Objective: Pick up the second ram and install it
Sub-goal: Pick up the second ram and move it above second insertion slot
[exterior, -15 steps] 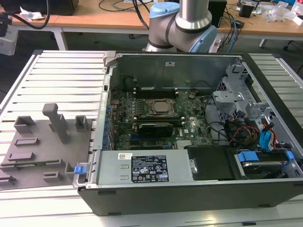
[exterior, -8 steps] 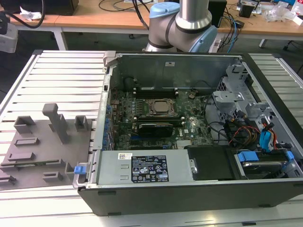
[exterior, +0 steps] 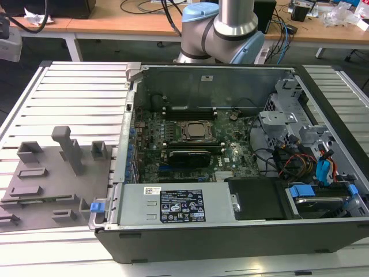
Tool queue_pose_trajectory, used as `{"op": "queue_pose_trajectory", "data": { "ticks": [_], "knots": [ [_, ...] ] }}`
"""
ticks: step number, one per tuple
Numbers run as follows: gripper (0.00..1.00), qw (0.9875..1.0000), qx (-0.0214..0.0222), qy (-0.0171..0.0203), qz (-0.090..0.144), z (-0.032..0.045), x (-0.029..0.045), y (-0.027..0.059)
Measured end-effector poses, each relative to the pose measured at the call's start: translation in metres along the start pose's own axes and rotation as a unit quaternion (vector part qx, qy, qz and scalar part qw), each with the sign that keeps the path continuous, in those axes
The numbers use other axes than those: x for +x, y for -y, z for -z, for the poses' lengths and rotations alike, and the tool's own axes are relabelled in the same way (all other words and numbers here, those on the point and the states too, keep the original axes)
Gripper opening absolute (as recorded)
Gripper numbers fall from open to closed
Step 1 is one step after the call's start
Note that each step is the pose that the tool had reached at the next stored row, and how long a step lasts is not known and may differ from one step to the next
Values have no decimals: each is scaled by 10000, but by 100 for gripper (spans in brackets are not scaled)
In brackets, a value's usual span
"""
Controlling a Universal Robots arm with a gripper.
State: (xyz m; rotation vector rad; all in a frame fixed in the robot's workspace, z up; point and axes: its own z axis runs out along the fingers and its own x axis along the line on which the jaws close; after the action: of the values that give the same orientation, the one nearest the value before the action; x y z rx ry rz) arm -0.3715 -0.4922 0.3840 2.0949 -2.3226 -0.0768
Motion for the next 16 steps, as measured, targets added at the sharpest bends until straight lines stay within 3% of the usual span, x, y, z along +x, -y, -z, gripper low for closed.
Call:
{"op": "queue_pose_trajectory", "data": {
  "ticks": [6,16],
  "knots": [
    [11,9997,-5,-10,230,0,0,0],
    [11,9979,-15,-29,646,0,0,0]
  ]
}}
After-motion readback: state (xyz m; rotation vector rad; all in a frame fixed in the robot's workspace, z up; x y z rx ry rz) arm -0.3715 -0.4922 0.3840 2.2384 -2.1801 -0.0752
